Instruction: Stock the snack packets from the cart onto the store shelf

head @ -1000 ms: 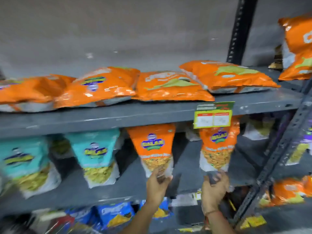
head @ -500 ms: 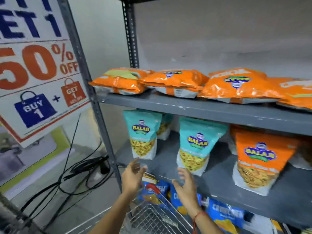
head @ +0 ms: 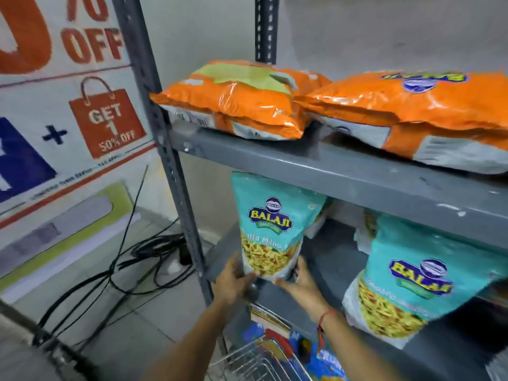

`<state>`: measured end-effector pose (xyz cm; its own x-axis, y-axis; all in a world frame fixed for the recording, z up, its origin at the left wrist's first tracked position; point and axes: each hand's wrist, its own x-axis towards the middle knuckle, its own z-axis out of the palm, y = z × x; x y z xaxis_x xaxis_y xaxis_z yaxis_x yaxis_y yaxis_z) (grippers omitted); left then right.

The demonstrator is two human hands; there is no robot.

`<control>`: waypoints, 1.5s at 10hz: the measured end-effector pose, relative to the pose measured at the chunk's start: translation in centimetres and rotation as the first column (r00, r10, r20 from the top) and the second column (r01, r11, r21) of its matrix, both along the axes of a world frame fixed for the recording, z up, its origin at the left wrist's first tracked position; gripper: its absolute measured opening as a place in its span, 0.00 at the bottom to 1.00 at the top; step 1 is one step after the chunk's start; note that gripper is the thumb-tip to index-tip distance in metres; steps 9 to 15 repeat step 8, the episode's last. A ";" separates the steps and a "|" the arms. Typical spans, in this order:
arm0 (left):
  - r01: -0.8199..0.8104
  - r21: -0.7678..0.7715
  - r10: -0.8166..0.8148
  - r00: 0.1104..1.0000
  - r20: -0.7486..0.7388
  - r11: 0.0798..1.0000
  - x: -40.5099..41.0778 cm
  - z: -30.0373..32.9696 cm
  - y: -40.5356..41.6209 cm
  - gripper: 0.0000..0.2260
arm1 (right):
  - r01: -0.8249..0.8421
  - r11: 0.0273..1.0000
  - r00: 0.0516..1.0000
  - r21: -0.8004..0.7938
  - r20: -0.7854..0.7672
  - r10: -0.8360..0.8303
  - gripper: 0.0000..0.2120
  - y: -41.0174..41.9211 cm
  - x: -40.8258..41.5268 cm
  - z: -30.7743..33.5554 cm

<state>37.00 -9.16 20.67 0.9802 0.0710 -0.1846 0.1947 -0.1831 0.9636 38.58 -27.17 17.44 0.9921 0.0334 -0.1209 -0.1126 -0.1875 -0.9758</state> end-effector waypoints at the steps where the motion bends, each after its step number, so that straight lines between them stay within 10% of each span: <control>1: -0.004 0.009 0.003 1.000 0.030 1.000 1.3 -1.4 0.3 0.21 | 0.002 0.998 1.000 0.056 -0.001 -0.002 0.29 0.0 1.1 -0.9; 4: 0.001 -0.031 0.001 0.997 0.073 1.000 -1.4 -0.2 0.5 0.20 | 0.086 0.996 0.996 0.037 -0.018 -0.085 0.44 0.2 -2.4 0.8; 6: -0.100 0.249 0.021 0.953 0.301 0.963 -9.6 7.0 -0.5 0.20 | 0.300 0.932 0.945 -0.205 0.196 -0.261 0.37 0.1 -11.8 6.6; 8: -0.150 0.476 -0.277 0.649 0.709 0.866 -16.9 17.7 -4.8 0.21 | 0.562 0.736 0.747 -0.378 0.615 -0.255 0.31 -1.2 -22.5 19.0; 15: -0.150 0.476 -0.277 0.649 0.709 0.866 -16.9 17.7 -4.8 0.21 | 0.562 0.736 0.747 -0.378 0.615 -0.255 0.31 -1.2 -22.5 19.0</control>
